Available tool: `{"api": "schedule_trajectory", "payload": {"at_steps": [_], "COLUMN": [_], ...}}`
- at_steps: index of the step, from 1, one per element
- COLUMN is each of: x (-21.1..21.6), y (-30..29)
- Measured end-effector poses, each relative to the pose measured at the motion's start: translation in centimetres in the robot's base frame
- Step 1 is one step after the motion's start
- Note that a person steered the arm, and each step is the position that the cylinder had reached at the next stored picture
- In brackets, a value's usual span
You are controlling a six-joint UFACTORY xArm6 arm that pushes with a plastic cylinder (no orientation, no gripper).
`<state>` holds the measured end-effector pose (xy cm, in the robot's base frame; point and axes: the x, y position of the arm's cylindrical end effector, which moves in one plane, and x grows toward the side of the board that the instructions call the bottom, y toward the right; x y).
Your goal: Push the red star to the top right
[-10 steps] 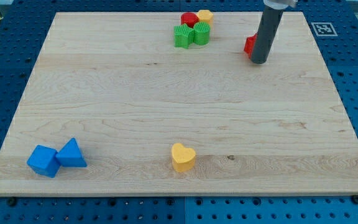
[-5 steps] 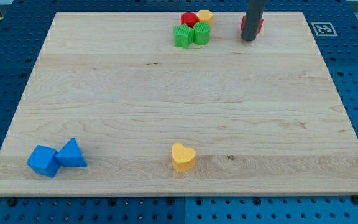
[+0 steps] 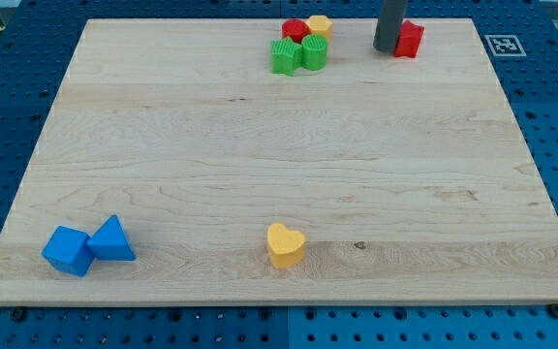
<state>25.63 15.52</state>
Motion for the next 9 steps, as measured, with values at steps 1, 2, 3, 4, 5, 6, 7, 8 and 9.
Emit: {"api": "schedule_trajectory", "payload": {"at_steps": [1,2,3,4,5,6,7,8,9], "x": [0.0,0.3,0.4,0.4,1.1,1.1,0.6,-1.2,-3.9], "y": [1.8,3.7,5.3,6.2,3.5,-1.4,-2.9,-3.1,-3.1]}}
